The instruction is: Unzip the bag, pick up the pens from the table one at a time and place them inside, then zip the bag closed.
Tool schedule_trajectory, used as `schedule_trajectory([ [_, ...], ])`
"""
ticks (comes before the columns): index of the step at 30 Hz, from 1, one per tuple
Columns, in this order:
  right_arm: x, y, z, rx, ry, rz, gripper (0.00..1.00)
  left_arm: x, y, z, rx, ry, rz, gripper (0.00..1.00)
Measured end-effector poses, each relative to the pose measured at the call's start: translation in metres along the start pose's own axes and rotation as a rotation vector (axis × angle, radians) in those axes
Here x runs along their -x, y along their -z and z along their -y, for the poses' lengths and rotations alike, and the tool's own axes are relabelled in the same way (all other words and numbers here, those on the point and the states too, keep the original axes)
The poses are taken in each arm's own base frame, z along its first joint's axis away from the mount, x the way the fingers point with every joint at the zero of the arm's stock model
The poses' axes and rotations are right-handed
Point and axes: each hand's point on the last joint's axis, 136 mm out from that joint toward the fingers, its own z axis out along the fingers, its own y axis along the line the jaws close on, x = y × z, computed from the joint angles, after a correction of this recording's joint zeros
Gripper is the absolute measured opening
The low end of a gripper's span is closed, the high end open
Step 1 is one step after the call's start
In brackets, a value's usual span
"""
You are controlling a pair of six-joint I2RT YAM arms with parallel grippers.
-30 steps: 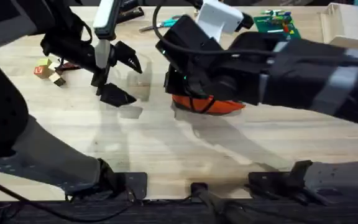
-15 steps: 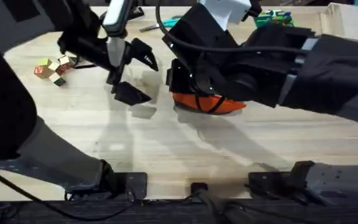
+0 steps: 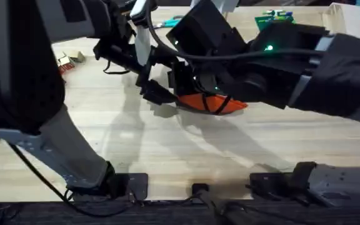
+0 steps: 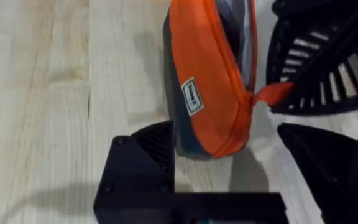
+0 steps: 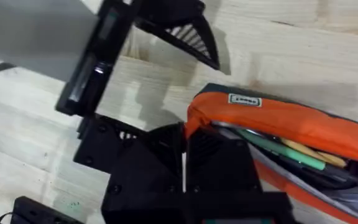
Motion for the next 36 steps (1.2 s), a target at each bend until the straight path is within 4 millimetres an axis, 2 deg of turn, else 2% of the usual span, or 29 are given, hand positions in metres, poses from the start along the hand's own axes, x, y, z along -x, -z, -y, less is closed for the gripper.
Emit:
schedule_trajectory([
  [4,0.000,0.000,0.000,0.000,0.004,0.000,0.030,0.007,-0.003,-0.003,-0.002,0.010,0.063,0.992],
  [6,0.000,0.000,0.000,0.000,0.007,0.000,0.030,0.012,-0.003,-0.004,0.003,0.007,0.089,0.906],
  [8,0.000,0.000,0.000,0.000,0.007,0.000,0.030,0.011,-0.003,-0.005,0.005,0.005,0.088,0.897],
  [9,0.000,0.000,0.000,0.000,0.007,0.000,0.030,0.011,-0.003,-0.005,0.004,0.005,0.087,0.862],
  [11,0.000,0.000,0.000,0.000,0.007,0.001,0.030,0.011,-0.003,-0.005,0.004,0.011,0.086,0.699],
  [15,0.002,0.000,0.001,-0.005,0.006,0.007,0.030,0.011,-0.003,-0.003,-0.001,0.028,0.083,0.106],
  [16,0.003,0.000,0.002,-0.010,0.004,0.011,0.030,0.011,-0.003,-0.004,0.000,0.025,0.083,0.061],
  [23,0.010,-0.002,0.017,-0.038,-0.024,0.011,0.030,0.008,-0.004,-0.005,0.005,0.020,0.069,0.044],
  [29,0.002,-0.003,0.051,-0.119,-0.060,-0.059,0.030,0.005,-0.004,-0.006,0.005,0.012,0.045,0.044],
  [36,0.003,0.011,0.088,-0.177,-0.127,-0.106,0.029,0.005,-0.004,-0.007,0.007,0.009,0.048,0.043],
])
